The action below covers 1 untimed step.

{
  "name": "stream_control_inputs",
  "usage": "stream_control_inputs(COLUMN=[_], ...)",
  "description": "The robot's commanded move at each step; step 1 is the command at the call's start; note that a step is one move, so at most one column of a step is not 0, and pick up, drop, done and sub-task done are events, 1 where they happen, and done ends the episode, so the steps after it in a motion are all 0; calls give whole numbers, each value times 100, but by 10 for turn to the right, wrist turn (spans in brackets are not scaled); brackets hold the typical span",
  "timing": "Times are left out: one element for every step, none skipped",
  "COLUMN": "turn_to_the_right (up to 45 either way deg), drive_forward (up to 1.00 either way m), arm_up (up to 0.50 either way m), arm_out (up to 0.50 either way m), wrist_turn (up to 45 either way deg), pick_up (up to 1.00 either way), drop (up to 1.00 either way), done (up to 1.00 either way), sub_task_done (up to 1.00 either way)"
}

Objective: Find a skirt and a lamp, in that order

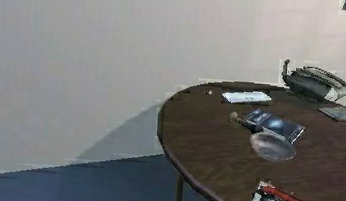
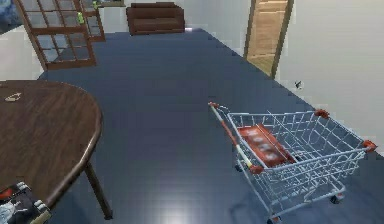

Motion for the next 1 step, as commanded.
stream_control_inputs(turn_to_the_right=[180], drive_forward=[0], arm_up=[0], arm_out=[0], wrist_turn=[0], pick_up=[0], drop=[0], done=[0], sub_task_done=[0])
